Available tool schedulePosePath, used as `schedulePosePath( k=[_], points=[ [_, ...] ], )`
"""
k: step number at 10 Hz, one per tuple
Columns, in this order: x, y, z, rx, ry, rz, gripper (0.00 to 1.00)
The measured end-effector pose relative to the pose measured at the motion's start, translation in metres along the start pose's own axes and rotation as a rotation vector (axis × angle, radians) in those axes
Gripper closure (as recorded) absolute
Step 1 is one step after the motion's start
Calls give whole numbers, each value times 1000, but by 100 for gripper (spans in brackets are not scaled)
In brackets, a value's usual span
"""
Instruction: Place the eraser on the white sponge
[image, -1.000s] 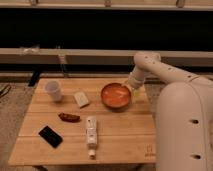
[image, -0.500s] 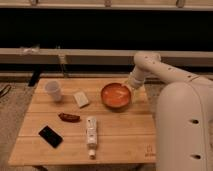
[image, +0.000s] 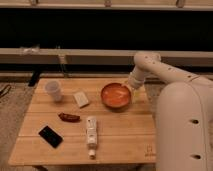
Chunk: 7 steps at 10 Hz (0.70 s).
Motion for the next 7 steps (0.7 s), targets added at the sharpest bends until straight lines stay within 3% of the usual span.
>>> schedulePosePath(
  k=[5,7],
  points=[
    [-1,1,-1,4,11,-10,22],
    [-23,4,-14,43,61,-105,22]
  ],
)
